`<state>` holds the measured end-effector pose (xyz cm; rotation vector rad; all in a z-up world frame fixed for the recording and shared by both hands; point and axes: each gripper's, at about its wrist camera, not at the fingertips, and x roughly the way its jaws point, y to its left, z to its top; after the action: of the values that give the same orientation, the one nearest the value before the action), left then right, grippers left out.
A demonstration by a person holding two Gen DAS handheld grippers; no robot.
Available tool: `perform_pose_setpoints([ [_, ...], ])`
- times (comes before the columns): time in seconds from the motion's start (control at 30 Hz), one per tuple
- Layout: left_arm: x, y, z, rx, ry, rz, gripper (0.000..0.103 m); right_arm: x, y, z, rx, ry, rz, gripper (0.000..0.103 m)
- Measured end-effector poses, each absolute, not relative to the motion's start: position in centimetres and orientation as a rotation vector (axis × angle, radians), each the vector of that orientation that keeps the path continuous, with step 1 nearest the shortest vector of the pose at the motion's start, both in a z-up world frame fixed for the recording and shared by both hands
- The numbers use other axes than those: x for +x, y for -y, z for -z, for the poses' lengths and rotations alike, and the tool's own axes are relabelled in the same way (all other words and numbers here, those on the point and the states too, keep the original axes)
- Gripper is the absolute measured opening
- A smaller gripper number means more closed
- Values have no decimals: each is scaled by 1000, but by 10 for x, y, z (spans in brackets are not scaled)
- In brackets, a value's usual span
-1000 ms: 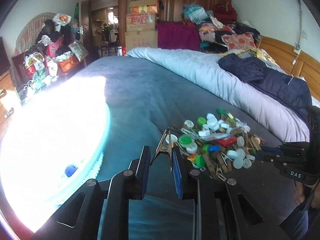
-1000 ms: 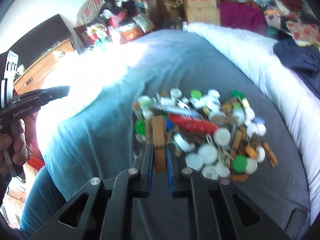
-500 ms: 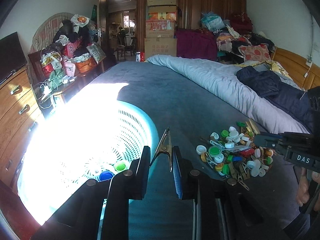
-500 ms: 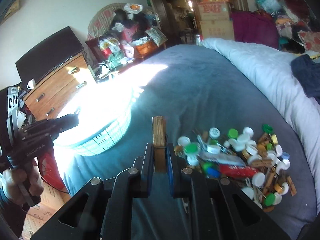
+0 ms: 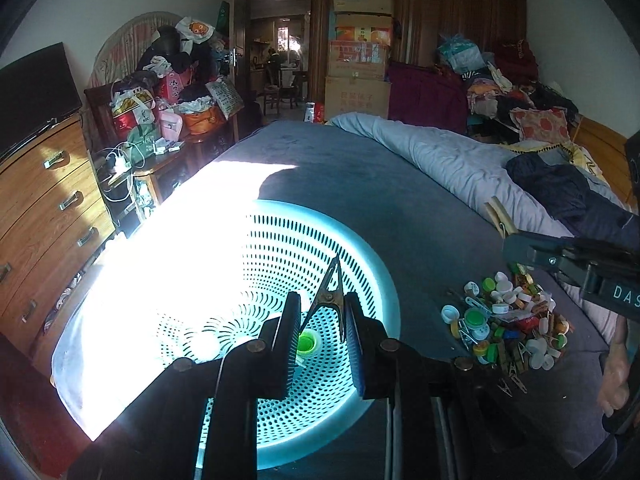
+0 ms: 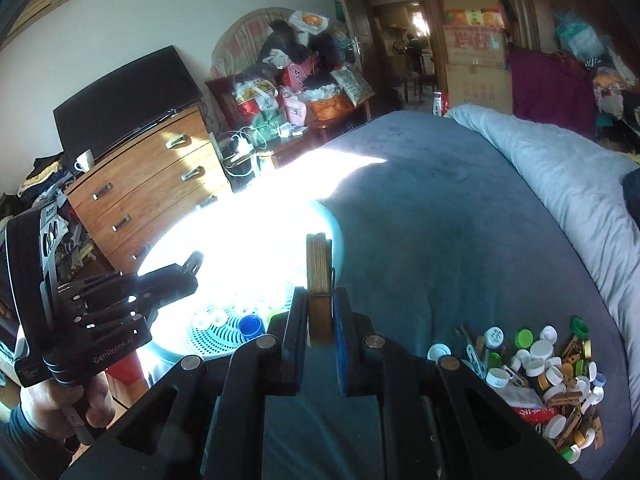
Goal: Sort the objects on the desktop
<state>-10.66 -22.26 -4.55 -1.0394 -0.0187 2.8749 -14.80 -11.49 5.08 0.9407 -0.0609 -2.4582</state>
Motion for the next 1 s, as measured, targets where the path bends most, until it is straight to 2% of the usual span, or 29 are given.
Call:
perform_pose_setpoints([
  [0.47, -117, 263, 46, -1099, 65, -2922, 23, -172, 169, -60, 936, 8, 2396, 12],
  [0.77, -138, 278, 66, -1332, 65, -2829, 22, -186, 192, -57, 990, -21, 2320, 12],
  [1.0, -143, 284, 74, -1395, 75, -2805, 22, -195, 204, -48, 1061, -12, 2262, 12],
])
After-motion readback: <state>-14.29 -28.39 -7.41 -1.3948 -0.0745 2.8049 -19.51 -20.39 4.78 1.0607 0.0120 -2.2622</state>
